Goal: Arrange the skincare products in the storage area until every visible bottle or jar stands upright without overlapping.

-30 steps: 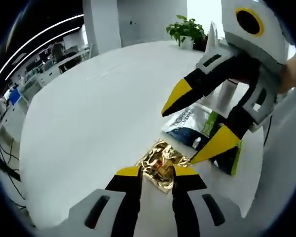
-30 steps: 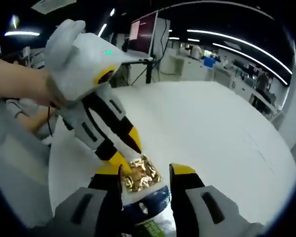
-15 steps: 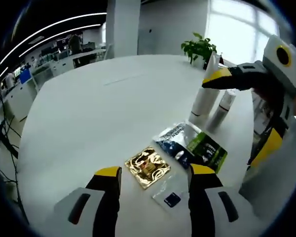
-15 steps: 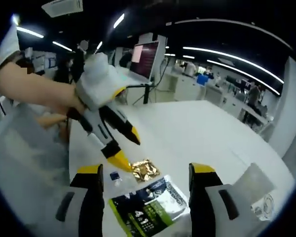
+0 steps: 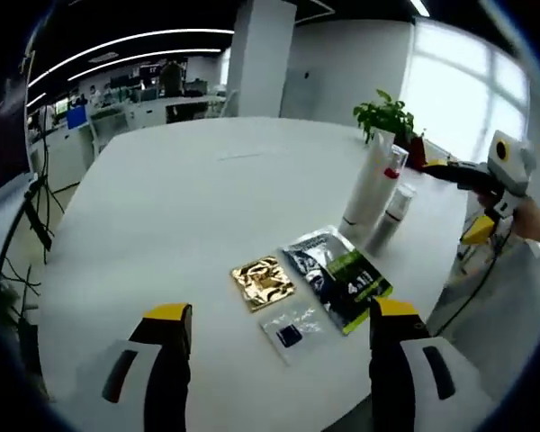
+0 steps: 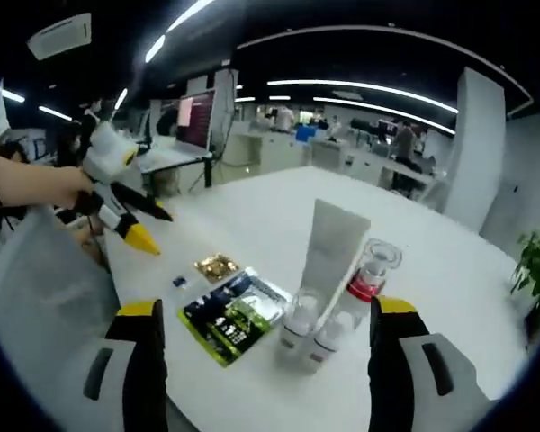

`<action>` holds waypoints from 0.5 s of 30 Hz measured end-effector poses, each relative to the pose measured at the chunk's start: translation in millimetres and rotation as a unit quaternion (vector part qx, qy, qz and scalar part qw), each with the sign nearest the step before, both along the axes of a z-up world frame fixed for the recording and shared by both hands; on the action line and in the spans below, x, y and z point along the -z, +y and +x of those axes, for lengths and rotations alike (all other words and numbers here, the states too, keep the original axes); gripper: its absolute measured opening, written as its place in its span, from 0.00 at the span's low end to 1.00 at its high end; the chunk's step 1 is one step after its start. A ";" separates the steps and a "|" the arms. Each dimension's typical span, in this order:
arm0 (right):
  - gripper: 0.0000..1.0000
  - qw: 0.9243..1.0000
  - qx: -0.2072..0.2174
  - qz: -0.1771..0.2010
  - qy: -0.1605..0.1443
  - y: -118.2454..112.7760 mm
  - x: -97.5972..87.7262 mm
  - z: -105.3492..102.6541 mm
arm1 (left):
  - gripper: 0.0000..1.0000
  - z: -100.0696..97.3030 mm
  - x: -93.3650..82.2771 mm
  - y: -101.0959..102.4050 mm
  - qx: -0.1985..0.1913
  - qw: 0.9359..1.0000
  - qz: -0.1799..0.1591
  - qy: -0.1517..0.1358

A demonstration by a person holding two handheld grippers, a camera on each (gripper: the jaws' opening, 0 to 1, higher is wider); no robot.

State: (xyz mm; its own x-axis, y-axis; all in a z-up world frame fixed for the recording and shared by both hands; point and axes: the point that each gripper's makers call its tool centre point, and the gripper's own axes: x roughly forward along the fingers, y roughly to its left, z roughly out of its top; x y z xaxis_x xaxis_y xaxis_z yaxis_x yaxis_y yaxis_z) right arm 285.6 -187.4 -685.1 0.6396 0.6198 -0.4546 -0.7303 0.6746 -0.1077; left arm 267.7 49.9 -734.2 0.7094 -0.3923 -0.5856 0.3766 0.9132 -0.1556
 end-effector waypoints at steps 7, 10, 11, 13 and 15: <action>0.97 0.999 0.036 0.027 0.011 -21.7 1.3 -9.1 | 0.94 -25.8 -4.2 8.6 -0.020 1.000 -0.004 0.000; 0.97 0.998 0.050 0.038 0.027 -25.5 2.1 -10.4 | 0.98 -30.8 -5.8 9.8 -0.029 1.000 -0.011 -0.001; 0.96 0.997 0.058 0.050 0.020 -27.7 -1.4 -7.3 | 0.98 -30.0 -7.0 10.3 -0.033 0.999 -0.012 -0.002; 0.96 0.996 0.068 0.049 0.025 -32.4 0.5 -5.1 | 0.99 -26.4 -10.6 10.4 -0.034 0.999 -0.001 -0.014; 0.96 0.995 0.075 0.058 0.038 -34.6 4.5 -4.2 | 0.99 -24.9 -11.0 10.3 -0.036 0.999 0.000 -0.016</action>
